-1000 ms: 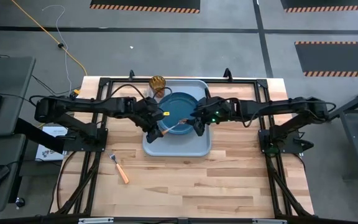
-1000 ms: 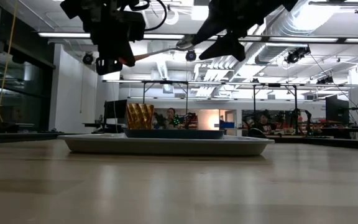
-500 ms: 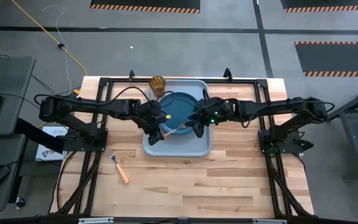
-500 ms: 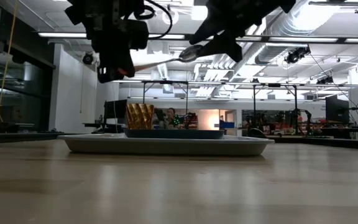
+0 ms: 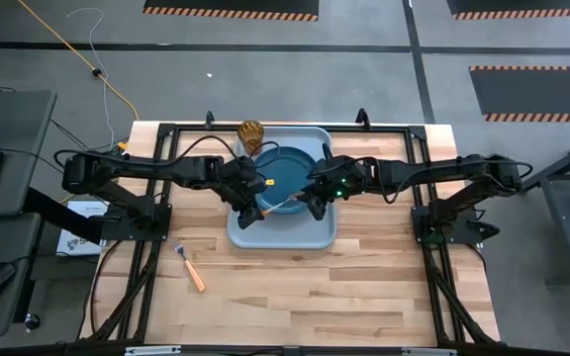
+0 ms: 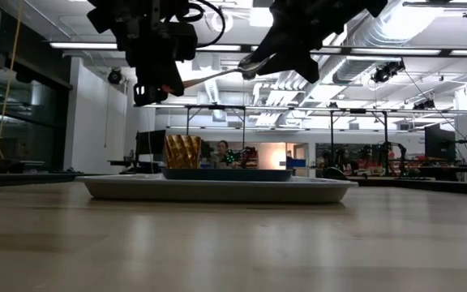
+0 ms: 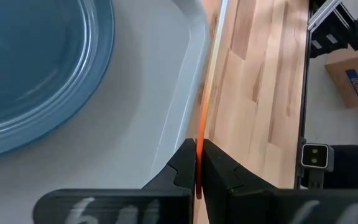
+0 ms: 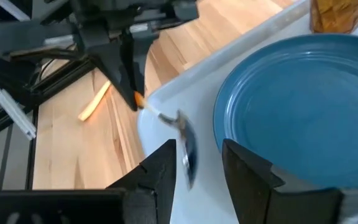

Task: Pick and place plate/cup/fork/spoon on tray
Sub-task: Put the orange spoon on the bottom side of the light blue tray

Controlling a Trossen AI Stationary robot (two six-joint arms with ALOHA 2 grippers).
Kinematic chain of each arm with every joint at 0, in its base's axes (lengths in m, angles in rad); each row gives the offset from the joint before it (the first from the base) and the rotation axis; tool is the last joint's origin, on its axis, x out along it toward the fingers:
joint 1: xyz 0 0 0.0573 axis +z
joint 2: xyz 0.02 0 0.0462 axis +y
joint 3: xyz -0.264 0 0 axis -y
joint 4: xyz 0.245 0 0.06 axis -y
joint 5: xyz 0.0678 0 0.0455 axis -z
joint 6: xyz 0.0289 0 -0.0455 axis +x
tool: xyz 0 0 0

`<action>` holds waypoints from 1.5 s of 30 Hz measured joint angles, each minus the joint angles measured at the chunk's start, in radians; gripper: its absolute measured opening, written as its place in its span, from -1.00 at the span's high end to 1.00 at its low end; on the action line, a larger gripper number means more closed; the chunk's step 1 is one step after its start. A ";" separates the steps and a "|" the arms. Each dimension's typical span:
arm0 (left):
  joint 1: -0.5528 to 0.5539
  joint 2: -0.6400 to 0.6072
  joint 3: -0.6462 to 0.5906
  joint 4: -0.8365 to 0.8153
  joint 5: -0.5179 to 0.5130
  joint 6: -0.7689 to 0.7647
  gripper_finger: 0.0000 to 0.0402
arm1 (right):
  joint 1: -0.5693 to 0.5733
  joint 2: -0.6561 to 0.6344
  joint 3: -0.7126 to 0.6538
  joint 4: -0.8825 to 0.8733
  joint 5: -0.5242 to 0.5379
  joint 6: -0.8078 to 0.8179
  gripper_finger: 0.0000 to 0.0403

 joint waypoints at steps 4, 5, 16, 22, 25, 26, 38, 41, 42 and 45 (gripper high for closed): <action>-0.005 0.000 0.000 0.000 0.004 -0.003 1.00 | 0.000 0.000 0.000 -0.001 -0.004 -0.005 0.41; -0.005 0.000 0.000 0.000 0.004 -0.003 1.00 | 0.000 0.000 0.000 -0.002 -0.005 -0.005 0.41; -0.005 0.000 0.000 0.000 0.004 -0.002 1.00 | 0.000 0.000 0.000 -0.002 -0.017 0.000 0.42; -0.005 0.000 0.000 0.001 0.003 -0.003 1.00 | 0.000 0.000 0.000 -0.001 -0.018 0.020 0.59; -0.005 0.000 0.000 0.000 0.003 -0.004 1.00 | 0.000 0.000 0.000 0.000 -0.019 0.027 0.78; -0.005 0.000 0.000 0.000 0.002 -0.005 1.00 | 0.000 0.000 0.000 0.000 -0.022 0.027 0.87; 0.032 -0.015 0.003 0.011 -0.008 0.037 0.55 | -0.006 -0.035 -0.001 -0.090 -0.018 0.043 0.99; 0.082 -0.049 0.041 -0.055 -0.010 0.088 0.40 | -0.011 -0.082 -0.001 -0.205 -0.005 0.039 0.99; 0.103 -0.061 0.062 -0.077 -0.011 0.111 0.36 | -0.011 -0.102 -0.001 -0.244 -0.002 0.044 0.99; 0.165 -0.102 0.138 -0.125 -0.026 0.178 0.28 | -0.009 -0.154 -0.001 -0.349 0.012 0.052 1.00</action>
